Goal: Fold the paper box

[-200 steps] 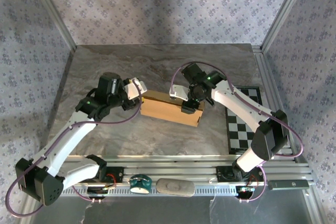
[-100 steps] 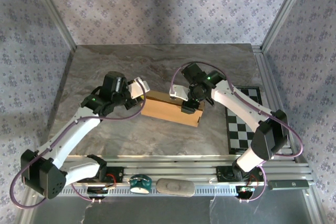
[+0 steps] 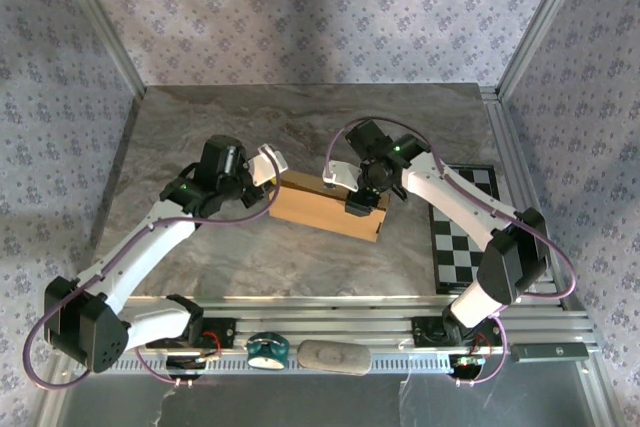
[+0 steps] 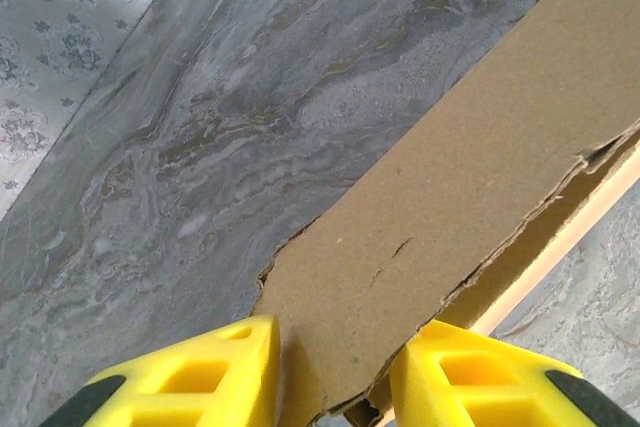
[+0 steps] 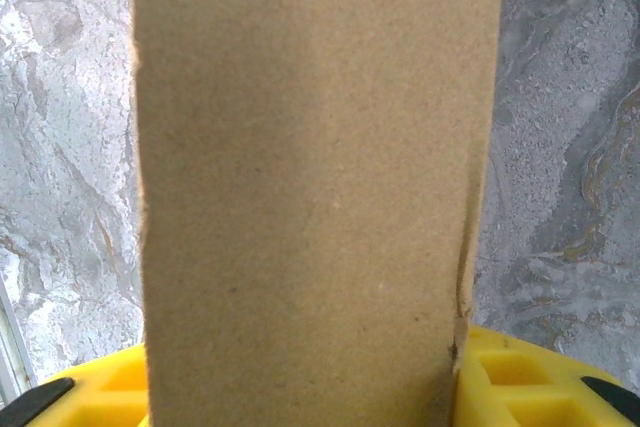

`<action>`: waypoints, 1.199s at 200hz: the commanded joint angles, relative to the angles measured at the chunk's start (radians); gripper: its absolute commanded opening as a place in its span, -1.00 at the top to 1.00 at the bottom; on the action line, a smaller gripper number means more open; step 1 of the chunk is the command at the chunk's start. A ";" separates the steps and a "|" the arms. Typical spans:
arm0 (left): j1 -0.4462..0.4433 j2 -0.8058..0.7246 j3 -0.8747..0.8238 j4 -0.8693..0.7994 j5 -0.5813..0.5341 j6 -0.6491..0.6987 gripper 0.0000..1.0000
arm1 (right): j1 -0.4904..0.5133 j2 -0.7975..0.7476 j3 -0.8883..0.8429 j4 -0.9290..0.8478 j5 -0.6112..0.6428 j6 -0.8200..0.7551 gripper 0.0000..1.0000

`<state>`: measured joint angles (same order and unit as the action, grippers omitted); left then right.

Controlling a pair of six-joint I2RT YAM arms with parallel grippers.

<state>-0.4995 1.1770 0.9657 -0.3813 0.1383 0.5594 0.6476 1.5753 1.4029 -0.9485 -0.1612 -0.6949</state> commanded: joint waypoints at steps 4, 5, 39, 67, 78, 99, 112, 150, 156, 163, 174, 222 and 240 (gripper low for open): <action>0.011 0.021 0.037 0.042 -0.031 -0.073 0.37 | 0.006 0.000 0.015 -0.010 -0.043 -0.020 0.09; 0.011 0.022 0.038 0.042 -0.031 -0.074 0.38 | 0.006 0.000 0.014 -0.010 -0.043 -0.021 0.09; 0.012 0.032 0.053 0.025 -0.014 -0.116 0.59 | 0.005 0.002 0.014 -0.003 -0.045 -0.013 0.06; 0.013 0.031 0.061 0.014 -0.008 -0.154 0.66 | -0.001 0.009 0.018 0.008 -0.029 0.009 -0.06; 0.013 0.030 0.064 0.010 -0.006 -0.170 0.68 | -0.002 0.013 0.022 0.009 -0.030 0.019 -0.12; 0.011 0.026 0.062 0.010 0.010 -0.198 0.73 | -0.006 0.022 0.034 0.018 -0.033 0.053 -0.23; 0.010 0.027 0.061 0.009 0.014 -0.213 0.77 | -0.006 0.033 0.045 0.020 -0.030 0.073 -0.29; 0.011 0.032 0.079 -0.007 0.027 -0.259 0.83 | -0.008 0.050 0.076 0.013 -0.043 0.118 -0.32; 0.010 0.032 0.082 -0.012 0.024 -0.263 0.84 | -0.008 0.052 0.078 0.010 -0.044 0.119 -0.31; 0.009 0.031 0.080 -0.014 0.024 -0.269 0.84 | -0.006 0.054 0.080 0.009 -0.046 0.121 -0.29; 0.007 0.027 0.075 -0.016 0.024 -0.275 0.85 | -0.004 0.054 0.080 0.008 -0.040 0.123 -0.29; -0.010 0.026 0.072 -0.027 0.016 -0.302 0.85 | -0.001 0.045 0.110 -0.002 -0.014 0.176 -0.39; -0.013 0.027 0.066 -0.028 0.010 -0.312 0.85 | -0.001 0.043 0.111 -0.002 -0.004 0.200 -0.41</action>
<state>-0.5034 1.2053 1.0039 -0.4034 0.1345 0.2832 0.6456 1.6222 1.4799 -0.9344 -0.1787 -0.5488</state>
